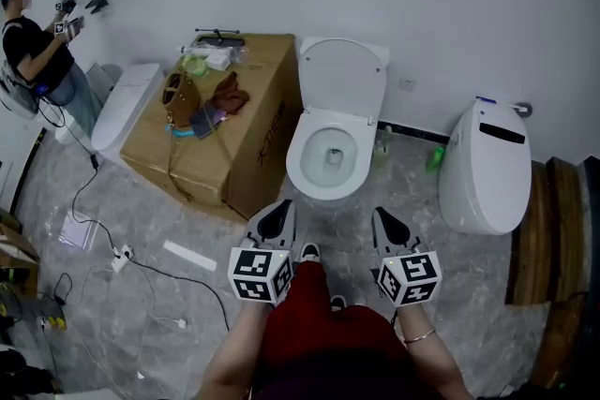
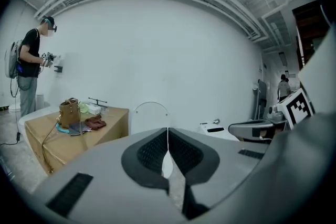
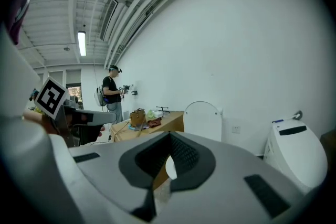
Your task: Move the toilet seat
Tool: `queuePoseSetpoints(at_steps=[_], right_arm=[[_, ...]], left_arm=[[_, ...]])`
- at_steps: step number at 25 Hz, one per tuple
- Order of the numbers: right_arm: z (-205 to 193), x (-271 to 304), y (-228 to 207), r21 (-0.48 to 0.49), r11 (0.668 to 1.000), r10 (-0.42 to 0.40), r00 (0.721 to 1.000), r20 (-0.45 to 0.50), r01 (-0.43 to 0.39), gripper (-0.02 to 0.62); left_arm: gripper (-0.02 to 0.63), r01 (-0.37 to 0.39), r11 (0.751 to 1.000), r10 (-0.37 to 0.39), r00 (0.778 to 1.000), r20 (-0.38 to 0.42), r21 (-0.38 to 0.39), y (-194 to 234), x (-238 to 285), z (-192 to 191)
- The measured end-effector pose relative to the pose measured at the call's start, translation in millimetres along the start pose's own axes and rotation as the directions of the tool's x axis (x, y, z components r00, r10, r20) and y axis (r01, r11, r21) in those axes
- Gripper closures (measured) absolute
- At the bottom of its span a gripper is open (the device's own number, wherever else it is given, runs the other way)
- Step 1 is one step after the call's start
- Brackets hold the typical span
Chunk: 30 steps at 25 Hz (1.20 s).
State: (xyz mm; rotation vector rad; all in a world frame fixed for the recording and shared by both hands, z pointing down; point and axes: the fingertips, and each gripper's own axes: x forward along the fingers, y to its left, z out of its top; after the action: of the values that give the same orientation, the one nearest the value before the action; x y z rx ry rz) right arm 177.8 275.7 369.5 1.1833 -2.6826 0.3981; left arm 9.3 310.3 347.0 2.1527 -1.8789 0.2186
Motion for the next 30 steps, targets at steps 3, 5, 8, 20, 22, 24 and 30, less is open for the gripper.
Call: queuePoseSetpoints(at_steps=[3, 5, 8, 20, 22, 24, 30], right_arm=[[-2.6, 13.7, -7.9, 0.012, 1.0, -0.018, 1.0, -0.016, 0.018, 0.579], [-2.5, 25.4, -13.7, 0.02, 0.999, -0.029, 0.999, -0.024, 0.029, 0.58], [-0.5, 48.3, -23.3, 0.034, 0.998, -0.046, 0.998, -0.039, 0.047, 0.578], [-6.6, 161.0, -56.1, 0.104, 0.99, -0.084, 0.986, -0.143, 0.099, 0.578], [-8.5, 177.9, -61.3, 0.11, 0.988, -0.091, 0.981, -0.171, 0.111, 0.578], [-10.4, 192.2, -67.5, 0.122, 0.985, -0.099, 0.976, -0.194, 0.124, 0.578], [-23.0, 230.7, -83.0, 0.175, 0.972, -0.11, 0.96, -0.258, 0.158, 0.577]], left_arm=[[0.577, 0.014, 1.0, -0.014, 1.0, -0.01, 0.01, 8.6, 14.7, -1.2], [0.577, 0.02, 1.0, -0.019, 1.0, -0.018, 0.009, 17.0, 27.9, -1.3], [0.577, 0.023, 1.0, -0.023, 0.999, -0.029, 0.004, 34.5, 51.3, 0.9], [0.577, 0.047, 0.998, -0.05, 0.992, -0.112, -0.034, 109.8, 148.7, 0.3], [0.575, 0.056, 0.997, -0.062, 0.989, -0.133, -0.049, 119.9, 163.4, -1.8], [0.575, 0.064, 0.996, -0.073, 0.986, -0.153, -0.064, 128.5, 177.4, -4.3], [0.575, 0.068, 0.993, -0.087, 0.974, -0.209, -0.096, 154.7, 216.7, -16.9]])
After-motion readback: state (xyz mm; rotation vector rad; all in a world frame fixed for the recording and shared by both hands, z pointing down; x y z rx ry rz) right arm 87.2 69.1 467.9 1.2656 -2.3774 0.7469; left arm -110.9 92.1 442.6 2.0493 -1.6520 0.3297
